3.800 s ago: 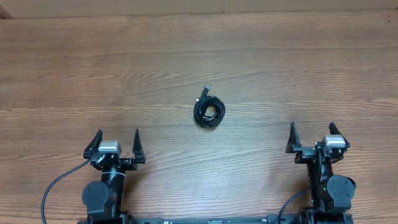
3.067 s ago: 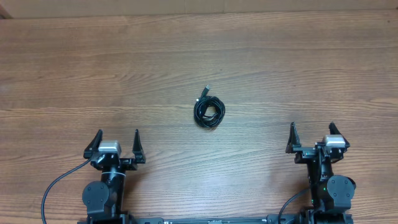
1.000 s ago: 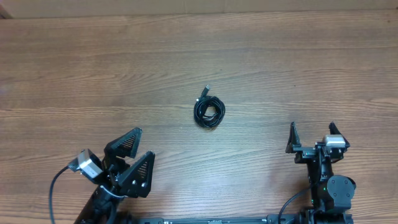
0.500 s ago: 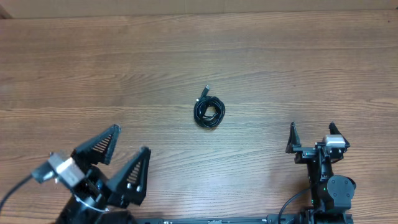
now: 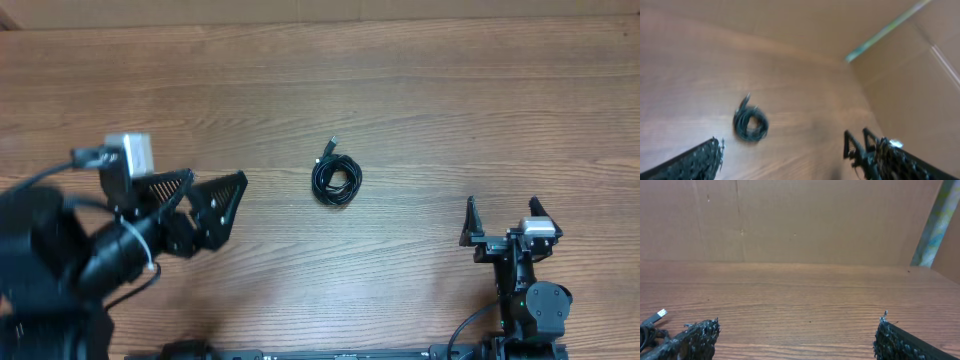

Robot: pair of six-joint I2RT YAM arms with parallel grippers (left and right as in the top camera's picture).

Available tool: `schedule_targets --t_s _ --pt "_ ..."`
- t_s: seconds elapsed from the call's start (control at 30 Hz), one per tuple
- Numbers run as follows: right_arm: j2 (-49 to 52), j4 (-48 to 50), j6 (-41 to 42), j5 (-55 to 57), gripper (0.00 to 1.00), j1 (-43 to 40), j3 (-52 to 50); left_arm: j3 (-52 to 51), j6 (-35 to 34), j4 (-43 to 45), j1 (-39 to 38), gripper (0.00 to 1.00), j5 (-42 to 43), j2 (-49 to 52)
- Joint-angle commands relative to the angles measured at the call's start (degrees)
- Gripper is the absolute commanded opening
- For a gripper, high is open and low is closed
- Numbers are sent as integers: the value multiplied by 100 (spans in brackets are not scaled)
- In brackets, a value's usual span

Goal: Untangle cables
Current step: 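Raise the left arm and move its gripper over the black cable coil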

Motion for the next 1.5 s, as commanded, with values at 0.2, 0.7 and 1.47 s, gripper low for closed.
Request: schedule_targets --t_s 0.2,0.7,1.47 --pt "-50 37 -7 9 100 -7 -59 1193 942 -1628 -1001 100 -1727 1438" --pt "-50 37 -7 9 100 -7 -59 1191 -136 -1670 -2024 99 -1814 3394" --pt "-50 37 -7 9 100 -7 -59 1187 127 -1078 -2483 89 -1274 6039"
